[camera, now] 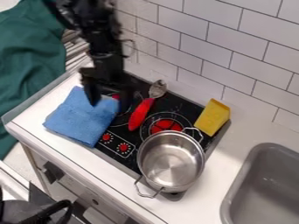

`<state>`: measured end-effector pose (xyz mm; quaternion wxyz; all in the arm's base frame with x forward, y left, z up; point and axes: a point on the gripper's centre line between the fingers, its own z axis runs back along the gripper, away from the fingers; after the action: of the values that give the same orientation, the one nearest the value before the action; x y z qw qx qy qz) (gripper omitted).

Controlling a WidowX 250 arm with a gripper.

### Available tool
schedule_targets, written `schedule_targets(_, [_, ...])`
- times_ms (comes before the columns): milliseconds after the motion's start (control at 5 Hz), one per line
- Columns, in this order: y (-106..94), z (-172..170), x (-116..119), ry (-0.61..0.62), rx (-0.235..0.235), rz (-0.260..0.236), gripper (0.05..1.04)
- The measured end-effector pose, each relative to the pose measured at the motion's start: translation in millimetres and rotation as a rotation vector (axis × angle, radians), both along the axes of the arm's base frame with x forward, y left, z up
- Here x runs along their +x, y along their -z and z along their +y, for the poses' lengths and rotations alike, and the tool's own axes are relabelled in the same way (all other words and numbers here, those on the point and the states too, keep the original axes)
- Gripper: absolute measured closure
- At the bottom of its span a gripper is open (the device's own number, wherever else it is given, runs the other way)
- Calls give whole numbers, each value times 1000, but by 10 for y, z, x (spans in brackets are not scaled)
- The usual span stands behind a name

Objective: Move the blue cloth to the upper side of the left burner

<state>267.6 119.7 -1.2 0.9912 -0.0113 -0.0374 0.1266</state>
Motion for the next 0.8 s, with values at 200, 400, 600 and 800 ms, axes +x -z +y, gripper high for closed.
schedule_targets(200, [16,255,-126,-48,31,-8,78])
schedule_targets(400, [42,412,-194,-63,48,-11,78])
schedule_targets(600, [155,474,-184,-19,86,-29,78])
schedule_targets(800, [311,432,-210,21,89,-64,78])
